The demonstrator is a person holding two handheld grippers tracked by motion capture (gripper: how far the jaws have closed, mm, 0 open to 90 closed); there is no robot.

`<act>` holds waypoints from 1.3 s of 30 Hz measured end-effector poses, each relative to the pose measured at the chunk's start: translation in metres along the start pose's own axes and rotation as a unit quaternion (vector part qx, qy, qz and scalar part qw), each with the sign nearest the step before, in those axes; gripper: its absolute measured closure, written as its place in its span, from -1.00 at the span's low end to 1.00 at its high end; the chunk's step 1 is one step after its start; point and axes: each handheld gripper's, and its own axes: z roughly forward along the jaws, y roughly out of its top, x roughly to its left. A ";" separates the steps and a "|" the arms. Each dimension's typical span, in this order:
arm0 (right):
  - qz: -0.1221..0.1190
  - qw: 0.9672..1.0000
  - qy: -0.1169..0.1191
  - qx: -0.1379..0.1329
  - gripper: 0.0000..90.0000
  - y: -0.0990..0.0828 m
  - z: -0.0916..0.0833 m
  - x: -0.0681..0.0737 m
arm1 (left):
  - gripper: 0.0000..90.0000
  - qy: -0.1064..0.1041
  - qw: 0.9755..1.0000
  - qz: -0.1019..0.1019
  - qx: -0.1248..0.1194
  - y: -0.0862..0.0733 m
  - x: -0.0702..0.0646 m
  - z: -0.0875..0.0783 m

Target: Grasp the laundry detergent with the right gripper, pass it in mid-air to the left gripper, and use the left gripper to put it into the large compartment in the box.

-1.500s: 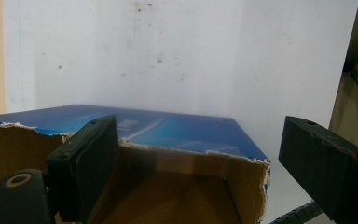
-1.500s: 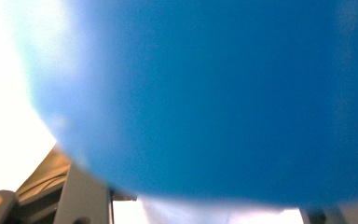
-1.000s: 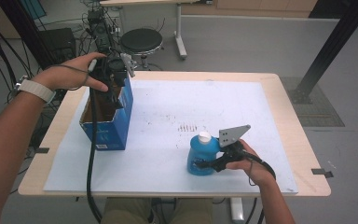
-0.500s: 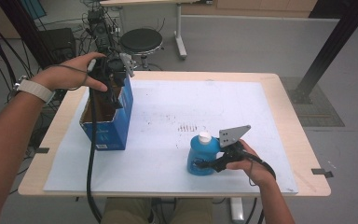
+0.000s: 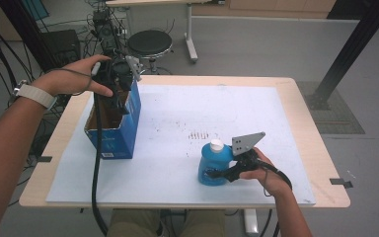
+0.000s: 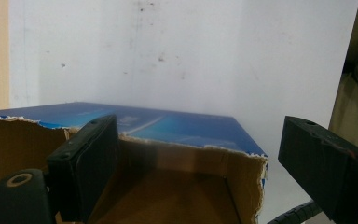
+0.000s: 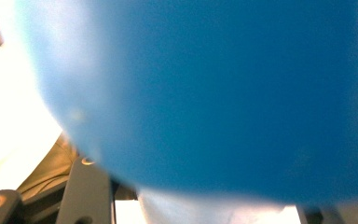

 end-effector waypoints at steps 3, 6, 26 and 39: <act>0.000 1.000 0.000 0.000 -0.05 0.000 0.000 0.000 | -0.71 0.000 1.000 0.000 0.000 0.000 0.000 0.000; 0.001 1.000 0.000 0.000 -0.05 0.000 0.000 0.000 | -0.71 0.001 1.000 0.000 0.000 0.000 0.000 0.000; 0.003 1.000 0.001 -0.001 -0.05 0.000 0.000 0.000 | -0.71 0.001 1.000 0.001 -0.002 0.003 0.000 0.000; 0.002 1.000 0.000 0.003 -0.06 0.001 0.000 0.000 | -0.71 0.003 1.000 0.000 -0.003 0.003 -0.001 -0.002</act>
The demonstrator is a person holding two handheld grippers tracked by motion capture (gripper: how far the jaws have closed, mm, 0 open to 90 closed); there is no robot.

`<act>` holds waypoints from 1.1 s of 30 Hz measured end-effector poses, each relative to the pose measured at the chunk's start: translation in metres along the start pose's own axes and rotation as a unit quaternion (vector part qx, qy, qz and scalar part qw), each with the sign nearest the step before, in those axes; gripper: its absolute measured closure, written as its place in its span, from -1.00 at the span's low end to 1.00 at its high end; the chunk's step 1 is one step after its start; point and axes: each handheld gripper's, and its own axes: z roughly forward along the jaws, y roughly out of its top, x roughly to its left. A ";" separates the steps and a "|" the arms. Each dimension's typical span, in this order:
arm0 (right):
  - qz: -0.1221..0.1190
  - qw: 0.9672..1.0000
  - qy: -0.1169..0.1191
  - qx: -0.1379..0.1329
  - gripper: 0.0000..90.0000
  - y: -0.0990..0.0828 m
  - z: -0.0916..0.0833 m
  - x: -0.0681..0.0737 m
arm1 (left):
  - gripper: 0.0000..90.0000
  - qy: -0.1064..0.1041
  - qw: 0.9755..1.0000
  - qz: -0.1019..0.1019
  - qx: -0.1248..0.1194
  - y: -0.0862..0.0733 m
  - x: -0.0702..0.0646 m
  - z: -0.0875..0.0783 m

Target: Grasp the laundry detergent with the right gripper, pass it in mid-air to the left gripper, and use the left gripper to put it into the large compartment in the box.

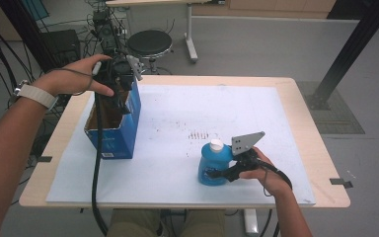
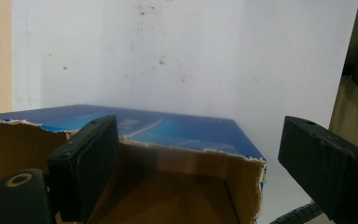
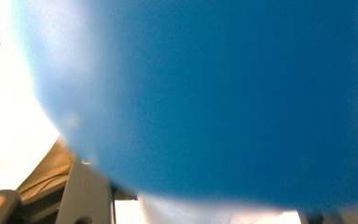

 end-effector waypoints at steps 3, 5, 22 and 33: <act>0.000 1.000 0.000 -0.001 -0.06 0.000 0.000 0.000 | -0.71 0.000 1.000 -0.001 0.001 0.000 0.000 0.000; 0.000 1.000 0.000 -0.001 -0.06 0.000 0.000 0.000 | -0.71 0.001 1.000 -0.002 0.004 0.000 0.000 0.000; -0.001 1.000 0.002 -0.001 -0.06 0.000 0.000 0.000 | -0.71 0.002 1.000 -0.002 0.007 0.003 -0.001 -0.001; 0.000 1.000 0.002 -0.001 -0.06 0.000 0.000 -0.001 | -0.71 0.002 1.000 -0.001 0.008 0.005 -0.001 -0.001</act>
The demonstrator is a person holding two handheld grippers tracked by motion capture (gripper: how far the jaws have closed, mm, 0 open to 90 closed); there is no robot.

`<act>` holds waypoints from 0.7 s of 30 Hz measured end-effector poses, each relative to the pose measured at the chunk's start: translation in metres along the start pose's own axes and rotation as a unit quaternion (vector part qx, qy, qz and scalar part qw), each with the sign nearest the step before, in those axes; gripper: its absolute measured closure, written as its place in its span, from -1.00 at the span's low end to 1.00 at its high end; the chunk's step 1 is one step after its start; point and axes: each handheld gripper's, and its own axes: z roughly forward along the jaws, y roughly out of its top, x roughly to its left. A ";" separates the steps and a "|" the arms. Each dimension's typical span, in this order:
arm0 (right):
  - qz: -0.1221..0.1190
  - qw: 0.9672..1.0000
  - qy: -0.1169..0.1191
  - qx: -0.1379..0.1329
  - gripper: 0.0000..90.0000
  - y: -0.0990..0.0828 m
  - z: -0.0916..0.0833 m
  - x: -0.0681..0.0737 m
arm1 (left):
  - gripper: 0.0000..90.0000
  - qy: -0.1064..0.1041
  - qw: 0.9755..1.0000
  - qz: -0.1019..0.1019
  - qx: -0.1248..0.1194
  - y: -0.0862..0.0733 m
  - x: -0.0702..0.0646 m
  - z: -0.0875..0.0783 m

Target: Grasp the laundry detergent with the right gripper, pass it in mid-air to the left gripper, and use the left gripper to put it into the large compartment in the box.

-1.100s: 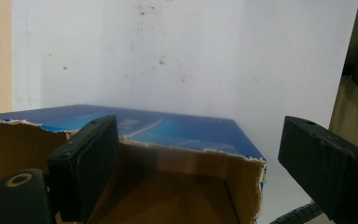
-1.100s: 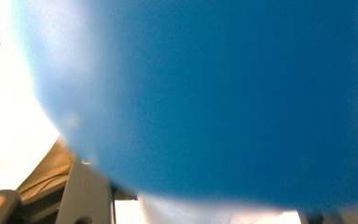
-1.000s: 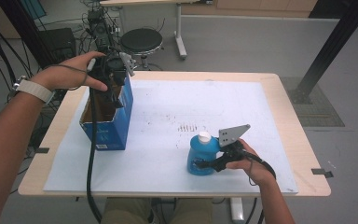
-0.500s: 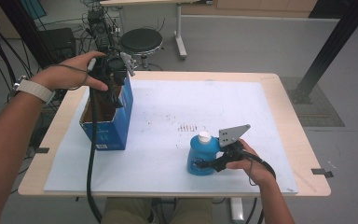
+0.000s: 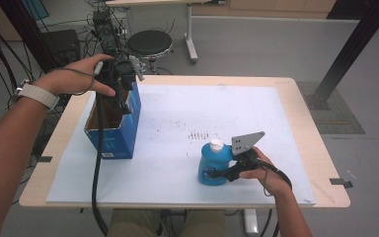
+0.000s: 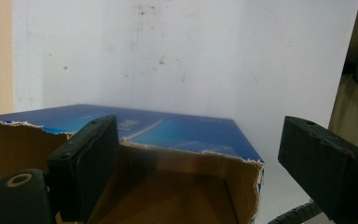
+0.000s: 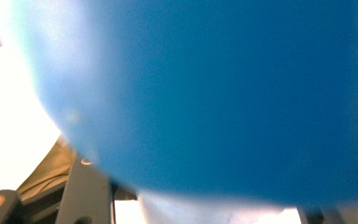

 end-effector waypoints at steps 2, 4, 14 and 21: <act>0.000 1.000 0.001 0.000 -0.06 0.000 0.000 0.000 | -0.71 0.000 1.000 -0.001 -0.001 0.000 0.000 0.000; 0.002 1.000 0.000 -0.001 -0.06 0.000 0.000 0.000 | -0.71 0.000 1.000 -0.001 -0.001 -0.001 0.000 0.000; 0.003 1.000 0.000 -0.001 -0.06 0.000 0.000 0.000 | -0.71 0.000 1.000 -0.001 -0.003 -0.001 0.001 0.000; 0.004 1.000 0.000 -0.003 -0.06 0.000 0.000 -0.001 | -0.71 0.002 1.000 -0.002 -0.004 -0.002 0.001 0.000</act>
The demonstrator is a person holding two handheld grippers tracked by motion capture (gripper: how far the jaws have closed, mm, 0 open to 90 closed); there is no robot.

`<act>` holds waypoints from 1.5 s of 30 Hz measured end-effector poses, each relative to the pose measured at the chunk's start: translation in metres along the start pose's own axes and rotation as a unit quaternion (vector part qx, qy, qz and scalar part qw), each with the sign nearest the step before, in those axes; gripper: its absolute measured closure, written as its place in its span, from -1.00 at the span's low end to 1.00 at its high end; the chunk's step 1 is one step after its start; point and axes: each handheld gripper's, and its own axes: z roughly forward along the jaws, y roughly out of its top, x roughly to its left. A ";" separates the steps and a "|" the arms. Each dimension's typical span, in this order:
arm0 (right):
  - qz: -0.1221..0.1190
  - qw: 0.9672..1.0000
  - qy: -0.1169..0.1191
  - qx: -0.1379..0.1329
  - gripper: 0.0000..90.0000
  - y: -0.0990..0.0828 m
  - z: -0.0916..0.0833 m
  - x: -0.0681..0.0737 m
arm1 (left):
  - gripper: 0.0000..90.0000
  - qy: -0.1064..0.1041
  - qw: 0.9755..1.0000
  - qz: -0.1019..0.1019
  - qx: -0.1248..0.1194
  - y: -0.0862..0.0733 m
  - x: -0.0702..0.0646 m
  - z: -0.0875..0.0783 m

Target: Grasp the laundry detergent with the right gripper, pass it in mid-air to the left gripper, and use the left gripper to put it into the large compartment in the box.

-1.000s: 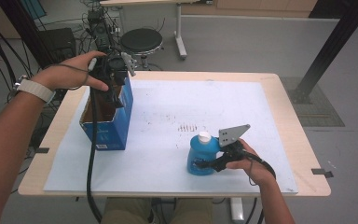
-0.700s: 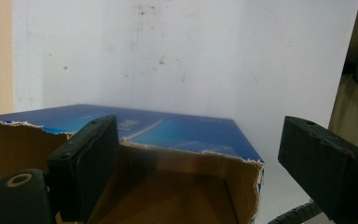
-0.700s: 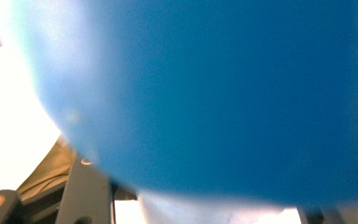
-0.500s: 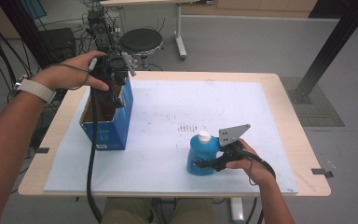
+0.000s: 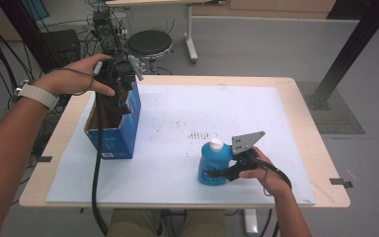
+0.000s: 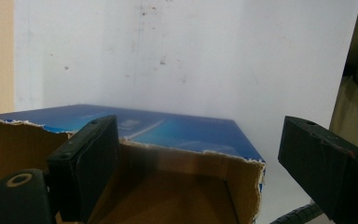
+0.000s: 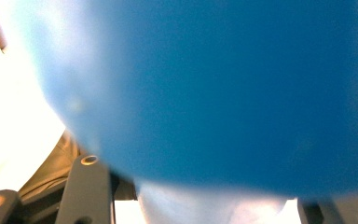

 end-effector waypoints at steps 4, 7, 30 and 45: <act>-0.001 1.000 0.000 0.000 -0.06 0.000 0.000 0.000 | -0.71 0.000 1.000 0.001 0.000 0.000 0.000 0.000; 0.000 1.000 -0.001 -0.002 -0.06 -0.001 0.000 0.000 | -0.71 0.000 1.000 0.002 0.001 0.000 0.000 0.000; 0.005 1.000 -0.011 0.005 -0.05 0.002 -0.001 0.002 | -0.71 0.003 1.000 -0.002 0.003 0.009 -0.008 -0.004; 0.003 0.999 -0.029 -0.014 -0.04 0.049 -0.027 -0.003 | -0.73 0.008 1.000 0.012 -0.009 0.037 -0.027 -0.029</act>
